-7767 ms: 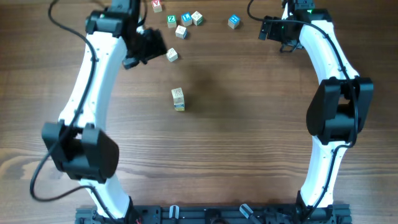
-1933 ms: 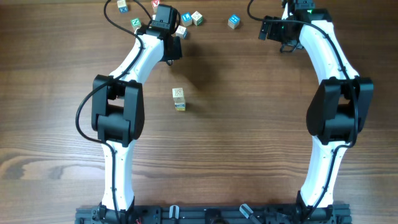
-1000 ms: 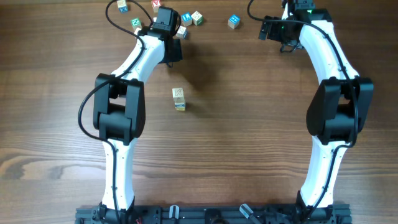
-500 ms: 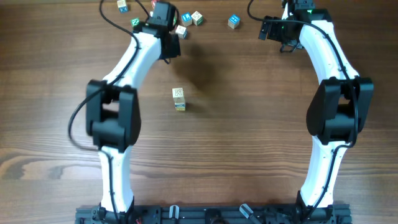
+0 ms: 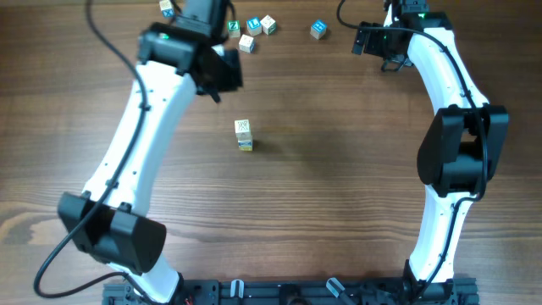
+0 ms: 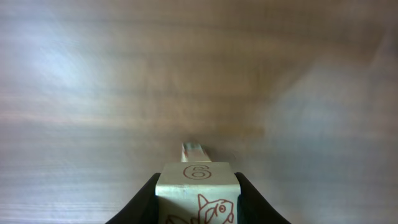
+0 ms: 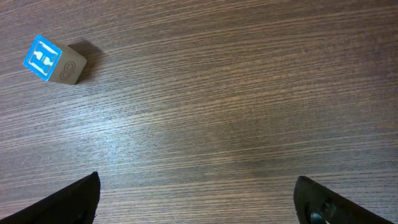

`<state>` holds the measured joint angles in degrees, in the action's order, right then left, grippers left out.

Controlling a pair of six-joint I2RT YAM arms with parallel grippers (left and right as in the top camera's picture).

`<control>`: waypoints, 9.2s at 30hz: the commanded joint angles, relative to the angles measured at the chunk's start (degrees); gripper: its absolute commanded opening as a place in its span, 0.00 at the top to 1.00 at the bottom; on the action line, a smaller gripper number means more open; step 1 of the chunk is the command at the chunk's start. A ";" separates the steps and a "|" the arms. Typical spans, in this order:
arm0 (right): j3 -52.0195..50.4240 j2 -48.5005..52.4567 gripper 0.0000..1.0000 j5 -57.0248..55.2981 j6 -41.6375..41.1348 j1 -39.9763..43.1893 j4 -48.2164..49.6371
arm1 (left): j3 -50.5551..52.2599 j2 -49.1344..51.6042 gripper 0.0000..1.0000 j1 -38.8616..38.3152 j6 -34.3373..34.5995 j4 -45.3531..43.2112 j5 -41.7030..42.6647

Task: Form a tower

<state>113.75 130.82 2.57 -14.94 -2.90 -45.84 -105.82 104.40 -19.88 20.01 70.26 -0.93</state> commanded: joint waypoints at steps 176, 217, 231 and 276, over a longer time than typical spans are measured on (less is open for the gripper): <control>0.37 -1.29 0.00 0.09 -0.24 -0.13 0.13 | 18.67 6.10 0.66 -4.92 1.22 -8.50 2.32; 0.37 -1.29 0.00 0.09 -0.24 -0.13 0.13 | 13.27 5.42 0.17 -3.89 1.20 -7.26 -1.73; 0.37 -1.29 0.00 0.09 -0.22 -0.13 0.13 | 1.92 4.04 0.00 8.46 1.22 -4.72 -1.73; 0.37 -1.29 0.00 0.09 -0.24 -0.13 0.13 | 55.23 -68.76 0.00 28.26 -7.56 -26.67 -5.16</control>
<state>113.75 130.82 2.55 -14.94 -2.90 -45.87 -59.57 40.27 7.97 13.08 55.77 -9.74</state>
